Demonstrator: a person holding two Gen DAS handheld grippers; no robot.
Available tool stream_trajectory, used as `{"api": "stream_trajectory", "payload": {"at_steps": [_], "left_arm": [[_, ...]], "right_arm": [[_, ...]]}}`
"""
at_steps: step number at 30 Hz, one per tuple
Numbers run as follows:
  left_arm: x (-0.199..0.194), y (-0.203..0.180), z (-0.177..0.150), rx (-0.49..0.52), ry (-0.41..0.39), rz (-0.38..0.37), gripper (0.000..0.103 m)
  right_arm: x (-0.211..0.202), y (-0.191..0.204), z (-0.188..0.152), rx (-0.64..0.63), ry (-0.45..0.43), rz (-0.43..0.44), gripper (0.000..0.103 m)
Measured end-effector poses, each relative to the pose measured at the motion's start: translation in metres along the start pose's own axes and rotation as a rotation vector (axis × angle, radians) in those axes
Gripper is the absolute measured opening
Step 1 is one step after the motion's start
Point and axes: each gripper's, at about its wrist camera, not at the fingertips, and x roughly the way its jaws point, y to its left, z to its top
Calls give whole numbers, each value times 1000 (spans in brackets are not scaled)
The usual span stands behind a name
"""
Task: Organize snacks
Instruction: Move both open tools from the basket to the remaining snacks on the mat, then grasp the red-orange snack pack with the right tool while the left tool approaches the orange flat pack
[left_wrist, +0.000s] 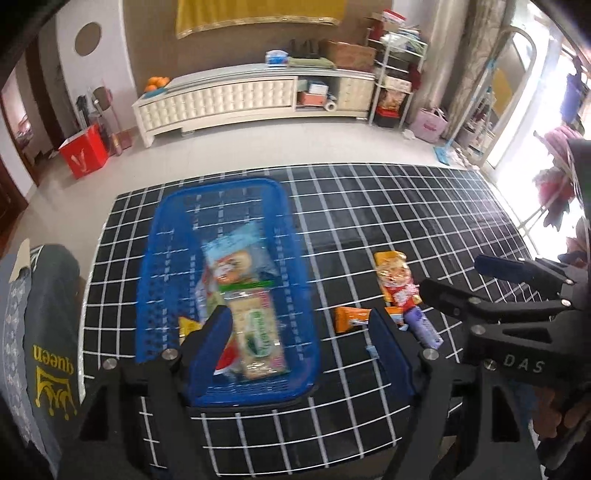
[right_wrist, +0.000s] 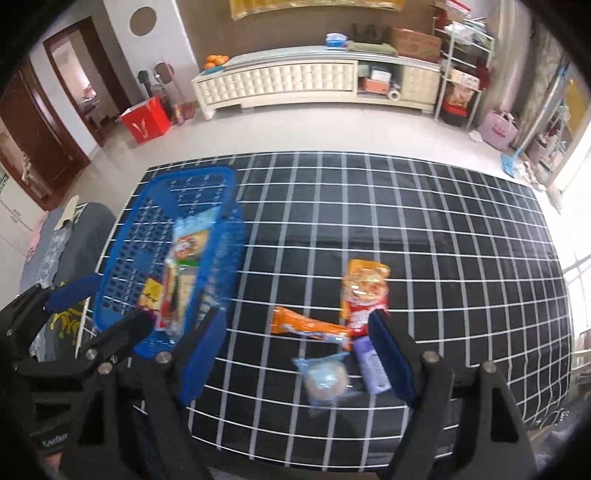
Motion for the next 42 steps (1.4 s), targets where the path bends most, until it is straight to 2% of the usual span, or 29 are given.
{"api": "stream_trajectory", "payload": {"at_steps": [10, 17, 24, 28, 32, 34, 42], "left_arm": [[39, -54, 7, 58, 58, -30, 74], [81, -74, 20, 47, 128, -30, 74], [116, -88, 35, 113, 180, -12, 74], [130, -93, 42, 161, 182, -7, 74], [142, -97, 47, 223, 182, 44, 74], [147, -94, 51, 221, 183, 54, 74], [162, -79, 55, 179, 226, 1, 74]], "right_arm": [[11, -62, -5, 58, 29, -29, 83], [48, -98, 1, 96, 95, -57, 83], [84, -129, 6, 122, 165, -69, 83], [100, -135, 9, 121, 186, -61, 83], [114, -132, 11, 110, 199, -39, 83], [122, -128, 11, 98, 207, -39, 83], [168, -110, 10, 50, 270, -23, 82]]}}
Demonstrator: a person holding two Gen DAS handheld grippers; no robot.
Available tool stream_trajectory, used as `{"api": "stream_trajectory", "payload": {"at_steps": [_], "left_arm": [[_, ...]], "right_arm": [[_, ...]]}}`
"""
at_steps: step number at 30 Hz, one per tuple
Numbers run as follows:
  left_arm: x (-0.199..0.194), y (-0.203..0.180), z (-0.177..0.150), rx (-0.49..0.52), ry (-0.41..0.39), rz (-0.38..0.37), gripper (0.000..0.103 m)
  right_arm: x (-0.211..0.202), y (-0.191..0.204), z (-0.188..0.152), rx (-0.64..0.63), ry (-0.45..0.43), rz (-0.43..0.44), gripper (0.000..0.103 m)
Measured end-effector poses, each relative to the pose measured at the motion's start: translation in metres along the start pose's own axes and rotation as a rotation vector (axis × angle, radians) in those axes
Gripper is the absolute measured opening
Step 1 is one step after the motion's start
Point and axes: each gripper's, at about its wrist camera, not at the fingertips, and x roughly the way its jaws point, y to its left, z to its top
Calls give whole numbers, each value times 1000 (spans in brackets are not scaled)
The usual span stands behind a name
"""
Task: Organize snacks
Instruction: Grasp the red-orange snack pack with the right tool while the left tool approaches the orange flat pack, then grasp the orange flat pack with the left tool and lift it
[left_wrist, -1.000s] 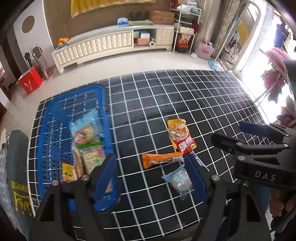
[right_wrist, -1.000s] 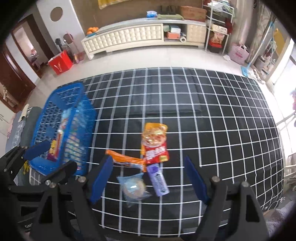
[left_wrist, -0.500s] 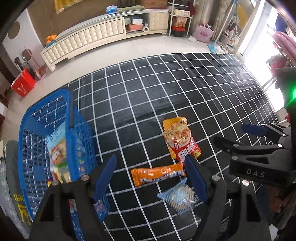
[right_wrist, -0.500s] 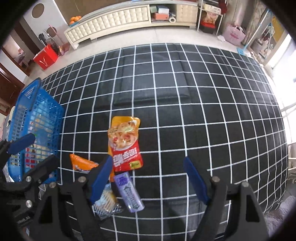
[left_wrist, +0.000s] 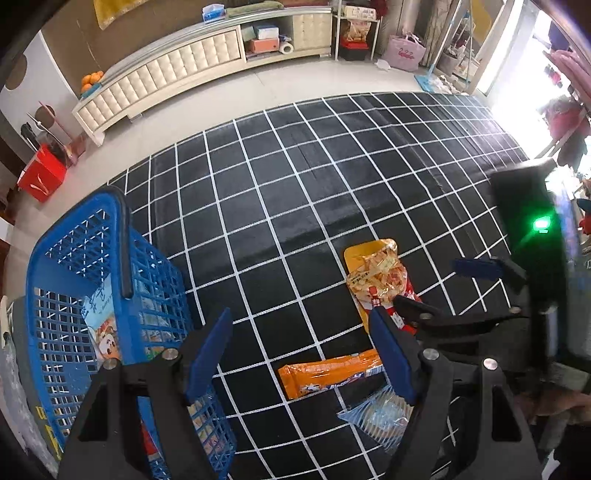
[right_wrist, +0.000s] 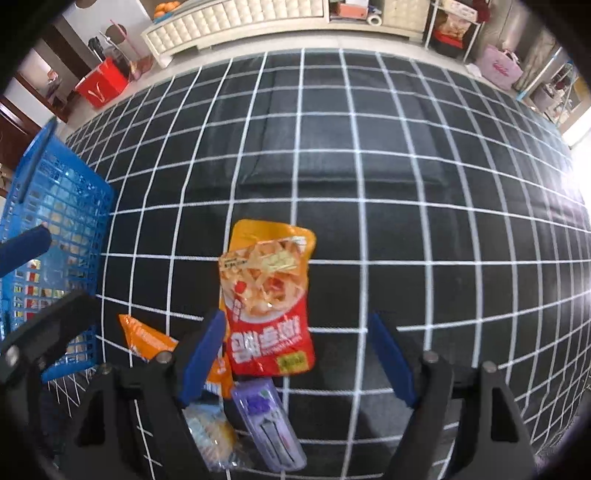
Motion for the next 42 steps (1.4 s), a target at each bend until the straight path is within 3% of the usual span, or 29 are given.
{"api": "stream_trajectory", "payload": {"at_steps": [6, 11, 13, 19, 24, 32, 37, 42], "left_arm": [[5, 2, -2, 38, -3, 32, 74], [0, 9, -4, 18, -7, 24, 74], [-2, 11, -5, 14, -11, 24, 74], [-8, 16, -10, -31, -7, 7, 74], [-7, 12, -12, -60, 6, -9, 74], [4, -8, -4, -79, 34, -28, 74], [26, -31, 3, -93, 80, -72, 74], [51, -59, 7, -51, 104, -50, 74]], "right_arm": [[24, 12, -3, -29, 20, -22, 79], [33, 21, -16, -86, -33, -78, 57], [31, 22, -22, -89, -54, -64, 41], [26, 5, -36, -53, -49, 1, 27], [15, -15, -43, -26, -84, 19, 24], [-38, -55, -55, 41, -164, 32, 24], [-46, -79, -56, 81, -170, 44, 24], [-38, -100, -55, 131, -157, 43, 24]]}}
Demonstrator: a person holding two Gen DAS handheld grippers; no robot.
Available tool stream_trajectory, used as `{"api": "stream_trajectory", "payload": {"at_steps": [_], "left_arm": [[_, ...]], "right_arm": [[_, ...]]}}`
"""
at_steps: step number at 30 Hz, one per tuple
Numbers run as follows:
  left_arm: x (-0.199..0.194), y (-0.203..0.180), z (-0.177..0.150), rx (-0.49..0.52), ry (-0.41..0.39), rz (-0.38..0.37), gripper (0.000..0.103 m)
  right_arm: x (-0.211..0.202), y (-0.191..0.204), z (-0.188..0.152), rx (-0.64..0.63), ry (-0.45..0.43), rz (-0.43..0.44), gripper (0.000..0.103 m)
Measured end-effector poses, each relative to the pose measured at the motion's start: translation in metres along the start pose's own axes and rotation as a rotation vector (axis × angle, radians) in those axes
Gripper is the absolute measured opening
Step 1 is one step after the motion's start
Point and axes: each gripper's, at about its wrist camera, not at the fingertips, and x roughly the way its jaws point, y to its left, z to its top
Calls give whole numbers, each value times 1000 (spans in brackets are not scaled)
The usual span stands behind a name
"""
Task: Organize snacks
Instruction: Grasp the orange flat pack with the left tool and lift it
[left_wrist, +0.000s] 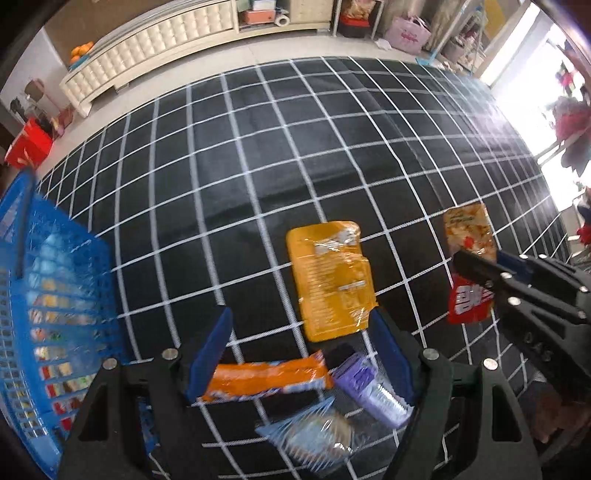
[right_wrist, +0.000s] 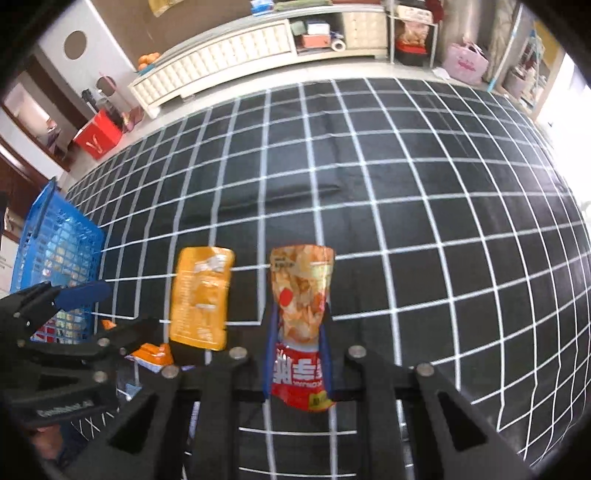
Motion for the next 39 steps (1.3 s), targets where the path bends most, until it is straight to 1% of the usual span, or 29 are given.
{"api": "stream_trajectory", "payload": {"at_steps": [2, 5, 7, 9, 14, 17, 18, 21, 26, 28, 30, 32, 36, 37, 39], "left_arm": [[10, -5, 4, -5, 10, 0, 74], [28, -4, 10, -67, 41, -41, 74], [37, -3, 13, -96, 56, -55, 74], [45, -4, 17, -105, 52, -57, 74], [64, -8, 21, -94, 75, -7, 74], [71, -15, 20, -68, 55, 28, 74], [72, -17, 20, -60, 54, 39, 77], [76, -33, 25, -68, 62, 46, 80], [78, -36, 30, -90, 84, 47, 80], [76, -42, 29, -81, 75, 47, 75], [75, -47, 31, -67, 64, 42, 60], [72, -54, 27, -69, 57, 40, 56], [68, -58, 24, -45, 48, 32, 44], [66, -59, 21, -41, 47, 27, 42], [63, -61, 15, -29, 45, 15, 32]], "right_arm": [[2, -2, 2, 12, 9, -4, 24], [3, -9, 3, 22, 10, -1, 24], [2, -16, 3, 27, 9, -2, 24], [2, -22, 3, 31, 8, -7, 24], [3, -32, 5, 42, 10, 0, 24], [2, -34, 4, 38, 11, 1, 24], [4, -31, 4, 38, 13, 1, 24], [5, -30, 3, 47, 14, 8, 24], [5, -33, 1, 51, 16, 17, 24], [6, -34, 1, 53, 17, 17, 24], [7, -33, 1, 54, 19, 17, 24], [9, -33, 1, 58, 25, 20, 24], [11, -30, -1, 60, 30, 31, 24], [11, -28, 0, 59, 30, 32, 24], [10, -25, 0, 56, 30, 34, 24]]}}
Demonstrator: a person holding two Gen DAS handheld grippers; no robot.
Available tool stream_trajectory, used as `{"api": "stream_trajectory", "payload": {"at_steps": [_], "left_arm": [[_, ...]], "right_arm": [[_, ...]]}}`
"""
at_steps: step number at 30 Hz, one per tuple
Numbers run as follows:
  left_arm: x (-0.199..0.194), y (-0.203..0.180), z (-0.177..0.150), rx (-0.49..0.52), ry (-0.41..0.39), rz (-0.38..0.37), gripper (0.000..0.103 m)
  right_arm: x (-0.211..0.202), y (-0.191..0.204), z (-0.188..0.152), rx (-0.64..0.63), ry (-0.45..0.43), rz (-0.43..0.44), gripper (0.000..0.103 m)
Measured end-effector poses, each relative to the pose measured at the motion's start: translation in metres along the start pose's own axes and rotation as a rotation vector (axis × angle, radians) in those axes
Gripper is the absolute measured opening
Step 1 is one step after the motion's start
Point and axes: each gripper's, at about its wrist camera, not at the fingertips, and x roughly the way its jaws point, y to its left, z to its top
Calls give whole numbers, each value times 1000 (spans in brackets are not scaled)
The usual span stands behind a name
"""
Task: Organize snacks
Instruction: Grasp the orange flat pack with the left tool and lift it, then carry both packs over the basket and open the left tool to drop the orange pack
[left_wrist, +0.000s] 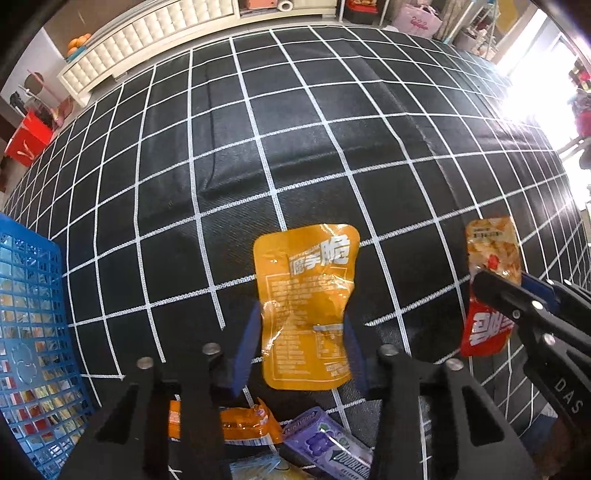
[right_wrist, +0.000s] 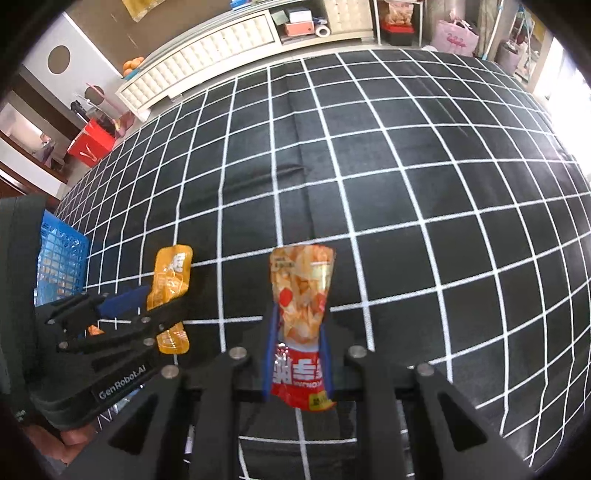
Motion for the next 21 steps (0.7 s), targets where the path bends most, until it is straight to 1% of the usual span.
{"api": "stream_trajectory", "payload": {"at_steps": [1, 2, 3, 5, 9, 11, 15, 18, 21], "left_arm": [[0, 0, -1, 6, 1, -4, 30], [0, -1, -4, 13, 1, -11, 23], [0, -2, -5, 21, 2, -18, 20], [-6, -3, -8, 15, -3, -36, 18], [-17, 2, -15, 12, -26, -70, 8], [-27, 9, -19, 8, -31, -88, 7], [-53, 20, -27, 14, -72, -114, 7], [-77, 30, -38, 8, -98, -140, 7], [-107, 43, -48, 4, -143, -159, 7]], "right_arm": [[-1, 2, 0, -1, -2, 1, 24], [-1, 4, 1, -3, -3, 1, 24], [-2, 6, 1, -6, -3, -1, 24], [-3, 9, 1, -10, -4, -5, 24], [-11, 16, 2, -19, -15, -18, 24], [-15, 18, 2, -11, -18, -21, 24], [-30, 31, 1, -16, -35, -31, 24], [-45, 49, 0, -39, -55, -39, 24], [-61, 69, 0, -61, -80, -44, 24]]}}
